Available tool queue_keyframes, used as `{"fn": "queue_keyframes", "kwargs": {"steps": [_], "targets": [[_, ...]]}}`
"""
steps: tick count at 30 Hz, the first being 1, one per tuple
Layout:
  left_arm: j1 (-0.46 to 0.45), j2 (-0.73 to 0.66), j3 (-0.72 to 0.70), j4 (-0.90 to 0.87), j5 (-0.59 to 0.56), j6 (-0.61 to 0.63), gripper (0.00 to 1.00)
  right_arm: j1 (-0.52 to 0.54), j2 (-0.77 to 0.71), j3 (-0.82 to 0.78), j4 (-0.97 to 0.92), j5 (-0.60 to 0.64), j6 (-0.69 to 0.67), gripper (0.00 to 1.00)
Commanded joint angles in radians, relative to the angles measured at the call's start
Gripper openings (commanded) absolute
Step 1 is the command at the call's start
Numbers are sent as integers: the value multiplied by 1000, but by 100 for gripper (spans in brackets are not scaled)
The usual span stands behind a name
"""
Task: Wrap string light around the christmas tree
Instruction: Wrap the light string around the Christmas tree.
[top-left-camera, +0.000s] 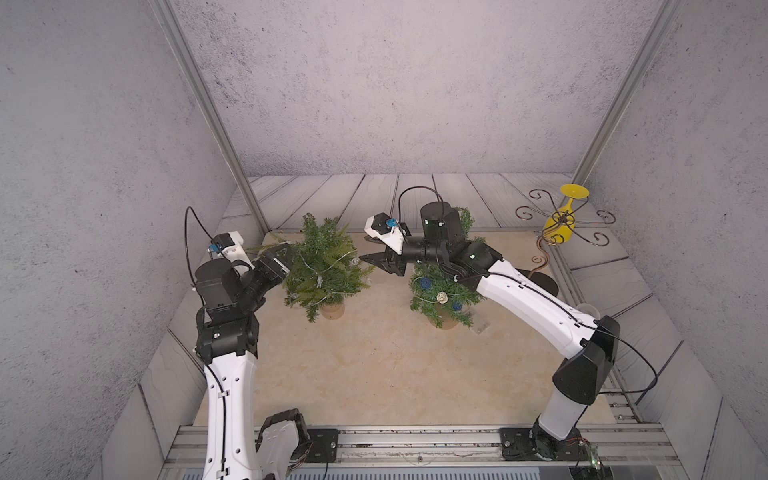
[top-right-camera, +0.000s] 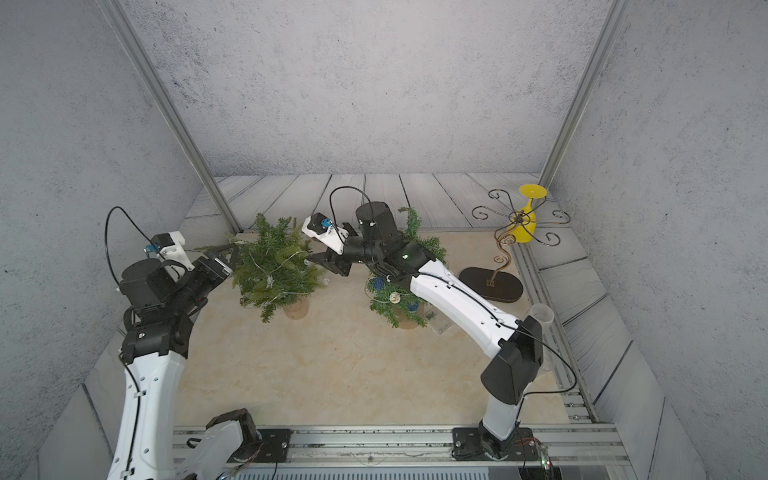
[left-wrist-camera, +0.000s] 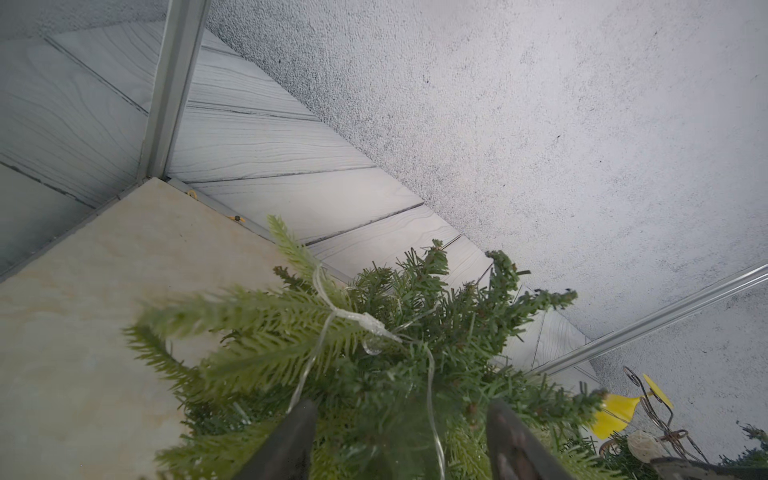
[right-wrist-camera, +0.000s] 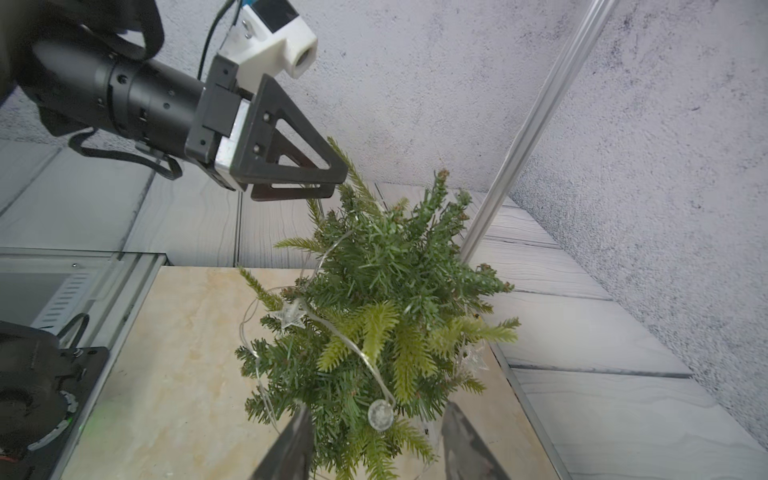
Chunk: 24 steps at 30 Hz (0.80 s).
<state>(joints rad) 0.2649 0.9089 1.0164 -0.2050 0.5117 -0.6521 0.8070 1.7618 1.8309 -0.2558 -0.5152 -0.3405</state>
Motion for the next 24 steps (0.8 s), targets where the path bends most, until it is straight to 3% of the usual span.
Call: {"fn": "queue_keyframes", "kwargs": {"steps": [1,10,18,24], "targets": [[-16,-4,41,0,-9,6,68,4,68,40,-32,-39,12,49],[-126,58,129,27,-41,50,68,4,137,81,-25,-34,-2,46],[-227,225,294,72,-40,120,68,7,165,113,-41,-44,-11,1],[-263,313,379,-13,-122,184,66,27,72,27,-33,10,-51,0]]}}
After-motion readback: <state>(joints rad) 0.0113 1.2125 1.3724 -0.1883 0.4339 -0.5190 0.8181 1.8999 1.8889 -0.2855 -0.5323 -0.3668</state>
